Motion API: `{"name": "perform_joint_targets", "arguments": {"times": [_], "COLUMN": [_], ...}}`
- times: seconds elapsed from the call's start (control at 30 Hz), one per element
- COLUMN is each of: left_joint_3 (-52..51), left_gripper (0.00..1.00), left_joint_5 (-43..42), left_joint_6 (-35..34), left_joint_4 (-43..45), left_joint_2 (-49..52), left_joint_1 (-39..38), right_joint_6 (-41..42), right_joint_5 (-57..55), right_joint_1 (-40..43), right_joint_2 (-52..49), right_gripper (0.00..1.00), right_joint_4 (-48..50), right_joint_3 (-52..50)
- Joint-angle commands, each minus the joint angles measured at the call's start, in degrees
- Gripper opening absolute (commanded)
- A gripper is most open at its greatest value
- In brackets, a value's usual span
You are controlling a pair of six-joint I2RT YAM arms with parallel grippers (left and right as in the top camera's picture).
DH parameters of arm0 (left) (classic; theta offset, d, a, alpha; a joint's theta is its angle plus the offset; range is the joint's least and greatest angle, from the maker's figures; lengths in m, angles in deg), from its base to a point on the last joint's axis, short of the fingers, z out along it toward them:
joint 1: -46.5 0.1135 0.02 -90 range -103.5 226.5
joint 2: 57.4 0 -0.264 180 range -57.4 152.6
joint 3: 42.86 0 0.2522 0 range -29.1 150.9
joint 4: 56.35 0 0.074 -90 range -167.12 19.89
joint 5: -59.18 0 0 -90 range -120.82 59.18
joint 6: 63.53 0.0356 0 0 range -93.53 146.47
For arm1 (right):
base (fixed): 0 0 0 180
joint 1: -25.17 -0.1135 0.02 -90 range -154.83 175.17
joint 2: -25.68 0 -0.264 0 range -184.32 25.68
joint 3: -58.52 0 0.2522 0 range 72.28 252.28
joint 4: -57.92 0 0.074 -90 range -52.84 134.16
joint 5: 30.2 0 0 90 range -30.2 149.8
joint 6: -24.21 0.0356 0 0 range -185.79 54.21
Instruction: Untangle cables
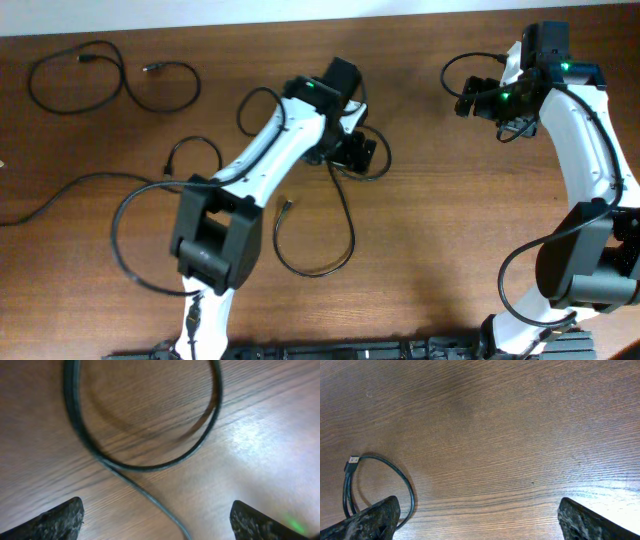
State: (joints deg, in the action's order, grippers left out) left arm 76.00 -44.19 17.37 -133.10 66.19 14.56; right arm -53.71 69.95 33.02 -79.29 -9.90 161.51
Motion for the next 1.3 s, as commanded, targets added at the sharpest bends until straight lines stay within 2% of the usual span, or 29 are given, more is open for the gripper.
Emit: {"name": "perform_joint_targets", "arguments": {"times": [0.0, 0.07, 0.13, 0.2, 0.3, 0.37, 0.43, 0.53, 0.57, 0.6, 0.63, 0.77, 0.83, 0.93, 1.07, 1.13, 1.23, 1.27], "left_joint_3": [-0.35, -0.35, -0.35, -0.35, -0.39, -0.39, -0.39, -0.39, -0.39, -0.39, -0.37, -0.37, -0.39, -0.39, -0.39, -0.39, -0.39, -0.42], "left_gripper": [0.95, 0.92, 0.90, 0.84, 0.42, 0.44, 0.56, 0.52, 0.53, 0.59, 0.64, 0.65, 0.63, 0.64, 0.65, 0.47, 0.29, 0.15], "left_joint_5": [4.02, 4.70, 8.90, 11.30, 11.52, 13.42, 13.35, 13.68, 13.64, 13.20, 10.16, -2.34, -0.76, 2.32, 14.38, 16.92, 18.60, 18.82], "left_joint_6": [-11.19, -11.93, -13.86, -15.50, -15.54, -17.11, -17.22, -18.73, -18.73, -18.71, -18.69, -18.73, -19.30, -24.61, -29.09, -29.07, -29.07, -29.05], "left_joint_4": [0.87, 1.01, 1.20, 1.05, 0.79, 0.83, 1.57, 2.12, 2.34, 2.84, 2.95, 3.56, 3.63, 3.63, 3.61, 3.32, 2.69, 2.49], "left_joint_2": [6.38, 8.76, 9.86, 10.21, 10.56, 10.56, 10.56, 10.56, 10.56, 10.56, 10.56, 10.56, 10.56, 10.56, 10.67, 10.82, 11.26, 11.30], "left_joint_1": [-2.16, -2.80, -2.84, -2.78, -2.84, -2.95, -2.95, -2.95, -2.93, -2.93, -2.86, 0.74, 2.05, 1.40, -2.54, -4.46, -6.19, -6.49], "right_joint_6": [0.46, 0.46, 0.46, 0.46, 0.46, 0.46, 0.46, 0.46, 0.46, 0.46, 0.46, 0.46, 0.46, 0.46, 0.46, 0.46, 0.46, 0.46], "right_joint_5": [-0.28, -0.31, -0.31, -0.31, -0.31, -0.31, -0.31, -0.31, -0.31, -0.31, -0.31, -0.31, -0.31, -0.31, -0.31, -0.31, -0.31, -0.31], "right_joint_1": [0.31, 0.31, 0.31, 0.31, 0.31, 0.31, 0.31, 0.31, 0.31, 0.31, 0.31, 0.31, 0.31, 0.31, 0.31, 0.31, 0.31, 0.31], "right_joint_2": [-0.42, -0.42, -0.42, -0.42, -0.42, -0.42, -0.42, -0.42, -0.42, -0.42, -0.42, -0.42, -0.42, -0.42, -0.42, -0.42, -0.42, -0.42], "right_gripper": [0.98, 0.98, 0.98, 0.98, 0.98, 0.98, 0.98, 0.98, 0.98, 0.98, 0.98, 0.98, 0.98, 0.98, 0.98, 0.99, 0.98, 0.98], "right_joint_4": [-0.15, -0.15, -0.15, -0.15, -0.15, -0.15, -0.15, -0.15, -0.15, -0.15, -0.15, -0.15, -0.15, -0.15, -0.15, -0.15, -0.15, -0.15], "right_joint_3": [-0.24, -0.24, -0.24, -0.24, -0.24, -0.24, -0.24, -0.24, -0.24, -0.24, -0.24, -0.24, -0.24, -0.24, -0.24, -0.24, -0.24, -0.24]}}
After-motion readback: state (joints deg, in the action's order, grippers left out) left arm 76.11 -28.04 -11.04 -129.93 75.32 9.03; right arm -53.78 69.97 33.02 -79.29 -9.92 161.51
